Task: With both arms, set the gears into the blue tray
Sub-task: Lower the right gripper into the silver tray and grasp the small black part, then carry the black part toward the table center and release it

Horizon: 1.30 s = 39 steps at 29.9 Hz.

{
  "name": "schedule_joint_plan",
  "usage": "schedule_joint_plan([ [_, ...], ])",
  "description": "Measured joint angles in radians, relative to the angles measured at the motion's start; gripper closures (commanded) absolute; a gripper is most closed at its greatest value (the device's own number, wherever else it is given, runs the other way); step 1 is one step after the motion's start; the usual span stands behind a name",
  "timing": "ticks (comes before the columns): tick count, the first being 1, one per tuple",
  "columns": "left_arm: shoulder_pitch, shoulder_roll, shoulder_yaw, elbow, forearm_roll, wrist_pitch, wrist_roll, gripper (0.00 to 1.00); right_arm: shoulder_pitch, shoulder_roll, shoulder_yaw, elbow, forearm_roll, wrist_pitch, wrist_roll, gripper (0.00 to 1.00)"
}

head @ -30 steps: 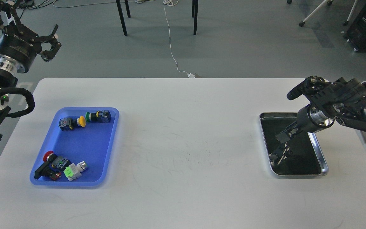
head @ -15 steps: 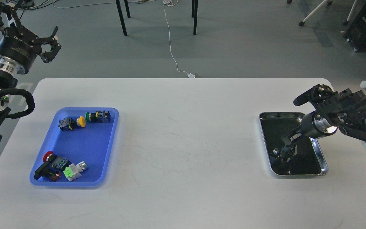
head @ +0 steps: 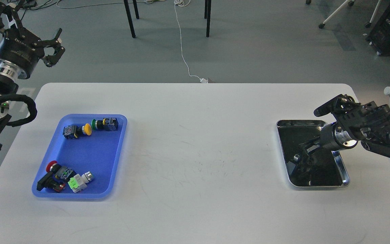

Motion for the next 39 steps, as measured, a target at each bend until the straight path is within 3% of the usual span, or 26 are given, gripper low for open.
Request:
schedule_joint_plan([
  [6,-0.002,0.003,0.0,0.0,0.0,0.001,0.0,0.02,0.063,-0.03,0.014,0.051,0.0,-0.024,0.0,0.91],
  [11,-0.002,0.004,-0.002,0.0,-0.001,0.005,0.0,0.02,0.21,-0.035,0.039,0.205,0.026,-0.029,-0.004,0.91],
  [18,-0.005,-0.002,-0.002,-0.006,-0.003,0.011,0.001,0.02,0.286,0.109,0.07,0.348,0.288,-0.052,-0.006,0.92],
  [30,-0.001,0.038,0.0,-0.005,0.0,-0.002,0.001,0.02,0.226,0.428,0.071,0.309,0.431,-0.105,0.012,0.92],
  [39,0.001,0.047,0.0,-0.004,-0.001,-0.003,0.0,0.02,0.161,0.459,0.075,0.168,0.469,-0.107,0.011,0.92],
])
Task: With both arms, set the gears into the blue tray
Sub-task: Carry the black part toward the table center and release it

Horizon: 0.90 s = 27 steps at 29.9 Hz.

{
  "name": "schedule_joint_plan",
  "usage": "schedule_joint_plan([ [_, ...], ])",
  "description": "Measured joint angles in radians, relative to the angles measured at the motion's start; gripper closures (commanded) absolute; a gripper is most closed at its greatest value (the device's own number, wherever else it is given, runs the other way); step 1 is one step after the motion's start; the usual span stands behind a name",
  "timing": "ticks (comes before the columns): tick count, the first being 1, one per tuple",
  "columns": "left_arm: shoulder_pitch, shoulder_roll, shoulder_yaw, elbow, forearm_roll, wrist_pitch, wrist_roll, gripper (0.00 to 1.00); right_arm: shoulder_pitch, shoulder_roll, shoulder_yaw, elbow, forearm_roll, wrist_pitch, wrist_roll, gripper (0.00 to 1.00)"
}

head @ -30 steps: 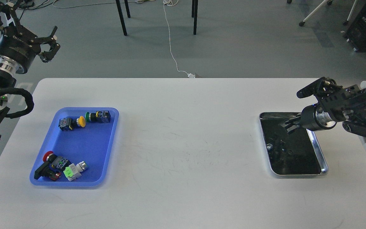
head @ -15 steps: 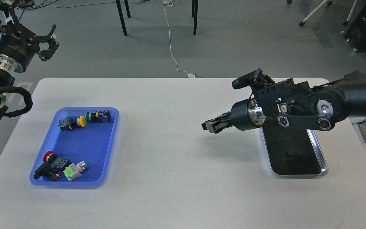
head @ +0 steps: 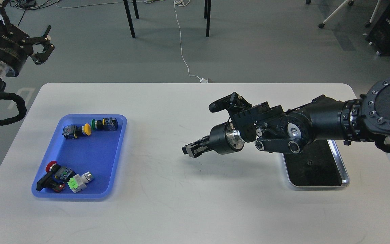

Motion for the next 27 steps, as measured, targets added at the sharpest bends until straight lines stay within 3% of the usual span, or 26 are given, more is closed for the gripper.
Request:
schedule_joint_plan([
  [14,0.006,0.003,0.0,0.004,0.003,-0.002,0.0,0.02,-0.084,0.0,0.001,-0.054,0.015,-0.004,0.015,0.84],
  [23,0.008,0.011,0.0,0.004,0.003,-0.012,0.0,0.02,-0.109,0.0,0.0,-0.075,0.016,-0.001,0.015,0.42],
  [27,0.008,0.016,0.0,0.004,0.003,-0.014,0.001,0.02,-0.103,0.0,0.004,-0.073,0.022,-0.001,0.014,0.07],
])
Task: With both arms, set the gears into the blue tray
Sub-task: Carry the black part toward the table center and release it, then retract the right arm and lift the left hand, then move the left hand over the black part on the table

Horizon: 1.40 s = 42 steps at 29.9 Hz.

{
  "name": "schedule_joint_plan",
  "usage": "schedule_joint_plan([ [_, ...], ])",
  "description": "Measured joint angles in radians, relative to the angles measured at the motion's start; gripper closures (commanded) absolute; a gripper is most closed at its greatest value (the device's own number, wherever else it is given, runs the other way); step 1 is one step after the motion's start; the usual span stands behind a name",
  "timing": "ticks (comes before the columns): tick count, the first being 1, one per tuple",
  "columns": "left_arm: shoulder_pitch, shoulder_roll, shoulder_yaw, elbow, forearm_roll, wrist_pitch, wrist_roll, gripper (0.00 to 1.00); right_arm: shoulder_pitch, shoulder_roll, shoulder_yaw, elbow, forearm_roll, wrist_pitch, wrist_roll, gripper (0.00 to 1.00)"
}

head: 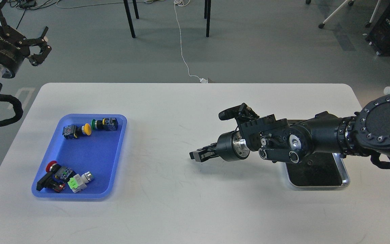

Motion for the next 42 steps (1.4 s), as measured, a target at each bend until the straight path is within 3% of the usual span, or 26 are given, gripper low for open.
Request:
schedule_joint_plan([
  [9,-0.008,0.006,0.003,-0.008,0.012,0.0,0.012,0.02,0.036,-0.028,0.219,-0.002,0.023,0.015,-0.011,0.03],
  [16,-0.07,0.012,0.002,-0.069,0.138,0.01,0.015,0.02,-0.025,-0.312,0.502,0.01,0.027,0.029,-0.01,0.03],
  [24,-0.139,0.002,0.039,-0.282,0.364,0.071,0.015,0.02,-0.274,-0.561,0.931,0.013,0.029,0.126,-0.009,0.03],
  [31,-0.178,0.005,0.153,-0.489,0.665,0.088,0.006,0.02,-0.485,-0.684,1.193,0.012,0.212,0.266,-0.009,0.02],
  [37,-0.177,-0.007,0.286,-0.648,1.061,0.145,0.008,0.05,-0.584,-0.718,1.236,0.005,0.411,0.328,-0.001,0.01],
  [42,-0.172,-0.08,0.414,-0.681,1.474,0.166,0.008,0.09,-0.659,-0.719,1.25,0.0,0.597,0.399,0.0,0.01],
])
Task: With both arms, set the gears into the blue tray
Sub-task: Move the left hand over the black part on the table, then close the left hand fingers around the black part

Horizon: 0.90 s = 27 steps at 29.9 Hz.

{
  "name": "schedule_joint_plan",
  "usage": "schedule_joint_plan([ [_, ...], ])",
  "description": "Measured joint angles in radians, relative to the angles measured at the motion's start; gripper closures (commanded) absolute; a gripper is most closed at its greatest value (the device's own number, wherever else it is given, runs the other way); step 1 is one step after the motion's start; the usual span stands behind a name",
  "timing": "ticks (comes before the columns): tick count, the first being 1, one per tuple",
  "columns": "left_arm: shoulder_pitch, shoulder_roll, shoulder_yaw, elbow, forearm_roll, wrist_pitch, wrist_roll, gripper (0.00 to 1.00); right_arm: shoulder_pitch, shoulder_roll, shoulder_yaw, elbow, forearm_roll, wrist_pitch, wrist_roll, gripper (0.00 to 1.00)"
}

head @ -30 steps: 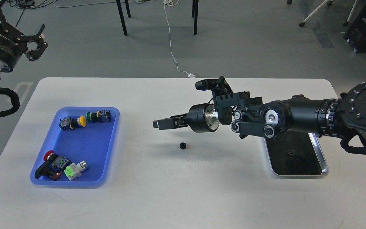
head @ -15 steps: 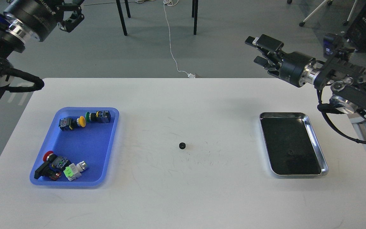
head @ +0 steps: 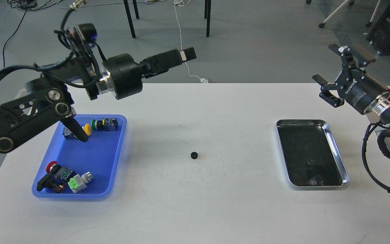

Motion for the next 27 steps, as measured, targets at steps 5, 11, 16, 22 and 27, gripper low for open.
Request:
schedule_joint_plan([
  [5,0.019,-0.082,0.149,0.013,0.421,0.077,0.0,0.12,-0.086,0.001,0.03,0.0,0.111,0.01,0.001,0.01],
  [11,0.065,-0.233,0.233,0.144,0.718,0.121,0.006,0.24,-0.16,0.01,0.087,0.011,0.122,0.011,0.001,0.01],
  [16,0.132,-0.282,0.243,0.248,0.791,0.127,0.003,0.32,-0.167,0.01,0.093,0.014,0.122,0.011,0.001,0.01],
  [22,0.172,-0.29,0.241,0.322,0.794,0.134,0.0,0.42,-0.168,0.01,0.094,0.022,0.122,0.011,0.003,0.01],
  [27,0.19,-0.294,0.236,0.354,0.794,0.167,-0.002,0.46,-0.168,0.01,0.096,0.054,0.122,0.011,0.003,0.01],
])
